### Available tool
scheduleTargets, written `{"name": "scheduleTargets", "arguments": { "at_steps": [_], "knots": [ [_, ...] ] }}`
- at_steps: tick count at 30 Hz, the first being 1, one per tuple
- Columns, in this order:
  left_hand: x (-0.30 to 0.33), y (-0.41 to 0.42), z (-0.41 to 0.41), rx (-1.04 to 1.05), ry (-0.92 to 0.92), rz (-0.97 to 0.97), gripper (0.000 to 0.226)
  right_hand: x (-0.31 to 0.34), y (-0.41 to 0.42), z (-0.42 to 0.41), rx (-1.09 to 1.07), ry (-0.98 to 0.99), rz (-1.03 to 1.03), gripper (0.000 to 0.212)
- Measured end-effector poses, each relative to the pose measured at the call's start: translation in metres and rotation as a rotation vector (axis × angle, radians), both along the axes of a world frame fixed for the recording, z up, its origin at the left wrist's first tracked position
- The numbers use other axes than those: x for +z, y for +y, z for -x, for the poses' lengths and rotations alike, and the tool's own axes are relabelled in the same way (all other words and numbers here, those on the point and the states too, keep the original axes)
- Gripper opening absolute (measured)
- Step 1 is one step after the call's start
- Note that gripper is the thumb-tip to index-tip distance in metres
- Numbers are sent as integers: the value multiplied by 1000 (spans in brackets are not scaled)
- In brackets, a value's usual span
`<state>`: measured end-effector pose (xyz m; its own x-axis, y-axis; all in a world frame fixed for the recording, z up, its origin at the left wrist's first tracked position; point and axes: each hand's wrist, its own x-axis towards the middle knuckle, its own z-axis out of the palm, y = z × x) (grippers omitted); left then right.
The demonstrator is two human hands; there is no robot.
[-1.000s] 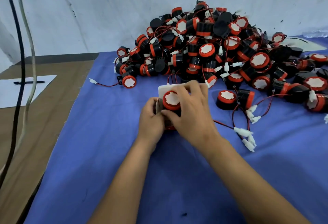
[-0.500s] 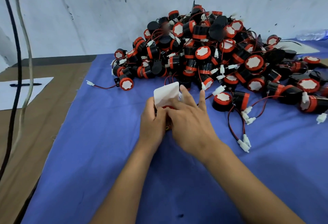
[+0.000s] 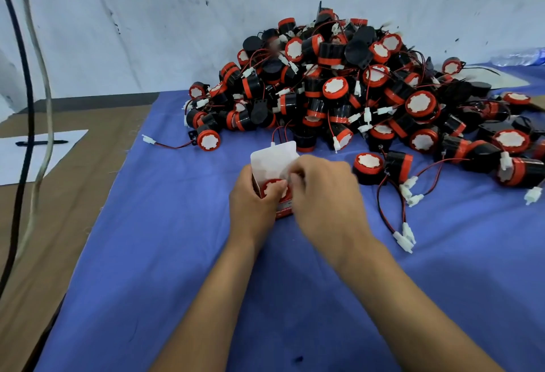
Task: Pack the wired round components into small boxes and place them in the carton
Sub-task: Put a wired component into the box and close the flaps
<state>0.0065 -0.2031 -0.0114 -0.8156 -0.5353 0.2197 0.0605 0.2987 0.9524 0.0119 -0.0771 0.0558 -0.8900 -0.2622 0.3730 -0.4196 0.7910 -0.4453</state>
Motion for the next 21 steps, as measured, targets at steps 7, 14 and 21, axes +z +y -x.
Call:
{"name": "scheduleTargets", "arguments": {
  "at_steps": [7, 14, 21],
  "knots": [
    [5, -3, -4, -101, -55, -100, 20, -8, -14, -13, 34, -123, -291, 25],
    [6, -4, -1, -101, -36, -70, 15, -4, -8, 6, 64, -3, 51, 14],
    [10, -3, -6, -278, -47, -148, 18, -3, -20, 18, 77, 76, -162, 21]
  ]
}}
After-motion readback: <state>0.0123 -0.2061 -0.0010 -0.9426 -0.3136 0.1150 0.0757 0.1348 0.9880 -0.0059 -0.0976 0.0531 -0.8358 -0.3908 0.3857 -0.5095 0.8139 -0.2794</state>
